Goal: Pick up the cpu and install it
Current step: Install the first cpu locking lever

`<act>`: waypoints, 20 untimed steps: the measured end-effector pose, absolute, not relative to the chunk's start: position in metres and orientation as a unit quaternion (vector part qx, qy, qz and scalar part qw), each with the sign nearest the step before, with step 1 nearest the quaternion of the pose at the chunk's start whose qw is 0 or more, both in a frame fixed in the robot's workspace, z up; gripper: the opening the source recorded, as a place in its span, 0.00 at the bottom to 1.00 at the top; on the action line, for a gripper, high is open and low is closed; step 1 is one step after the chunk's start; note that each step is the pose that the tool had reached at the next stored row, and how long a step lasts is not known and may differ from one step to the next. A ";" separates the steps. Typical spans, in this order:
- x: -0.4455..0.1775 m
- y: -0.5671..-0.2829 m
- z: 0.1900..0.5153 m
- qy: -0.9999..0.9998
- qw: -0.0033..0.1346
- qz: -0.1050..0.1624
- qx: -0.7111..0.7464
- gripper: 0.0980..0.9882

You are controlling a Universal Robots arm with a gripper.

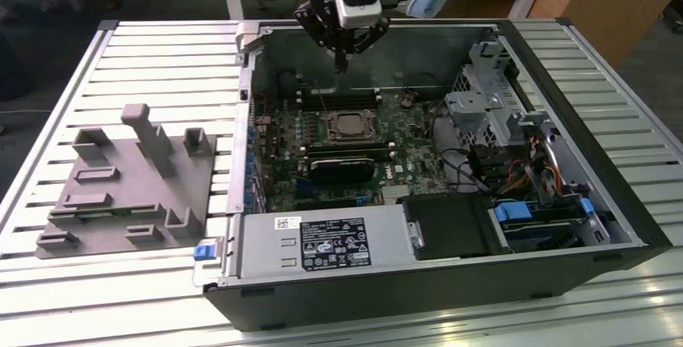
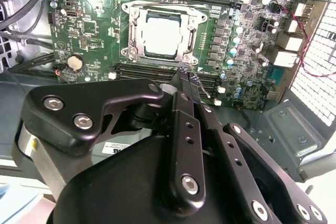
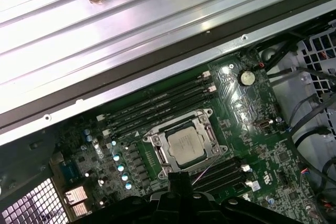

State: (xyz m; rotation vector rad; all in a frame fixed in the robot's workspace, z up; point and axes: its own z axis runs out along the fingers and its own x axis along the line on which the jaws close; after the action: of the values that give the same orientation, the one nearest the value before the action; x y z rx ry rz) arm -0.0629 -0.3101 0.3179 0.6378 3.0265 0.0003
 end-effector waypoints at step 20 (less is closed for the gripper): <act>-0.071 -0.310 0.316 0.978 0.024 0.000 0.206 0.01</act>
State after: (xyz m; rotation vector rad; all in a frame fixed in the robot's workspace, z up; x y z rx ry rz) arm -0.0707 -0.3101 0.3162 0.6368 3.0268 0.0003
